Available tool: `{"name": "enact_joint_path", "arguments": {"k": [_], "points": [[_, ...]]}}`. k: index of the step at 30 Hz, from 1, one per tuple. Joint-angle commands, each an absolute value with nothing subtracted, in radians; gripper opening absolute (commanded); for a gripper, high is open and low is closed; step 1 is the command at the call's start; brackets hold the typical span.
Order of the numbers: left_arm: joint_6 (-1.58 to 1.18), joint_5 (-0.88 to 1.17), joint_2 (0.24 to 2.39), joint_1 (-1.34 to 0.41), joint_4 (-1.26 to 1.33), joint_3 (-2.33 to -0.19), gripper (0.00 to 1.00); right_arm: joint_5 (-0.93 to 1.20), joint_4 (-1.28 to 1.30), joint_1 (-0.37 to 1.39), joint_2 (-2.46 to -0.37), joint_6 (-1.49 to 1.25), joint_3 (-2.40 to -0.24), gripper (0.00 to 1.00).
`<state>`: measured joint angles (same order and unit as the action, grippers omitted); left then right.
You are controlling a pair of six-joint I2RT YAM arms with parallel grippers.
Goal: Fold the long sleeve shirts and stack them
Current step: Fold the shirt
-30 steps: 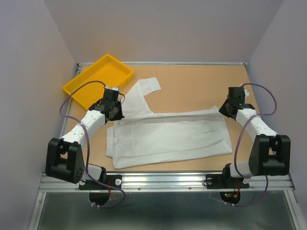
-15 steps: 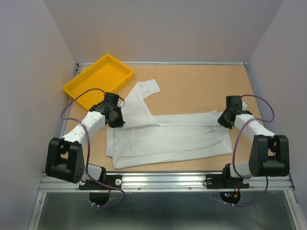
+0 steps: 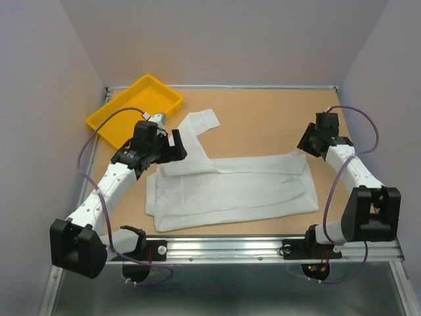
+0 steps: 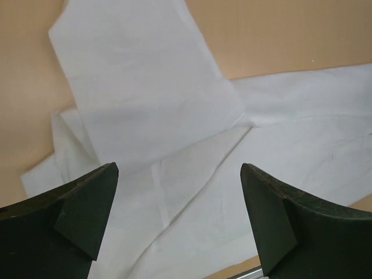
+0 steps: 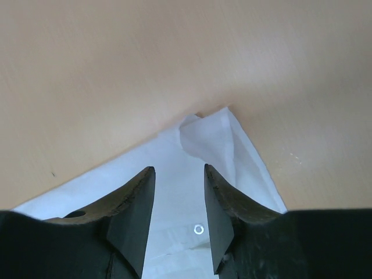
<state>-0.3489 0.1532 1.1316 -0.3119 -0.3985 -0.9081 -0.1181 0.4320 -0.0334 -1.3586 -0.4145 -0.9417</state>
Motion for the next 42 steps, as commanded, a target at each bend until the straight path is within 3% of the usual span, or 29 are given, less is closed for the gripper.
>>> {"name": "enact_joint_path", "arguments": {"k": [1,8,18,22,25,28,42], "points": [[-0.331,0.193,1.204,-0.325,-0.302,-0.962,0.99,-0.123,0.417,-0.041,-1.452,-0.387,-1.050,0.45],[-0.325,0.117,1.387,-0.325,-0.270,-1.011,0.98,-0.055,0.426,-0.043,-1.647,-0.437,-1.138,0.45],[-0.371,0.106,1.520,-0.324,-0.227,-0.937,0.98,-0.032,0.426,-0.043,-1.726,-0.434,-1.181,0.38],[-0.388,0.106,1.549,-0.324,-0.222,-0.899,0.98,-0.052,0.426,-0.043,-1.729,-0.428,-1.187,0.28],[-0.402,0.112,1.560,-0.318,-0.225,-0.870,0.98,-0.069,0.428,-0.044,-1.735,-0.426,-1.187,0.09],[-0.408,0.114,1.565,-0.313,-0.222,-0.858,0.98,-0.083,0.431,-0.049,-1.736,-0.426,-1.184,0.01],[-0.430,0.156,1.579,-0.272,-0.210,-0.772,0.98,-0.127,0.456,-0.169,-1.695,-0.520,-1.183,0.01]]}}
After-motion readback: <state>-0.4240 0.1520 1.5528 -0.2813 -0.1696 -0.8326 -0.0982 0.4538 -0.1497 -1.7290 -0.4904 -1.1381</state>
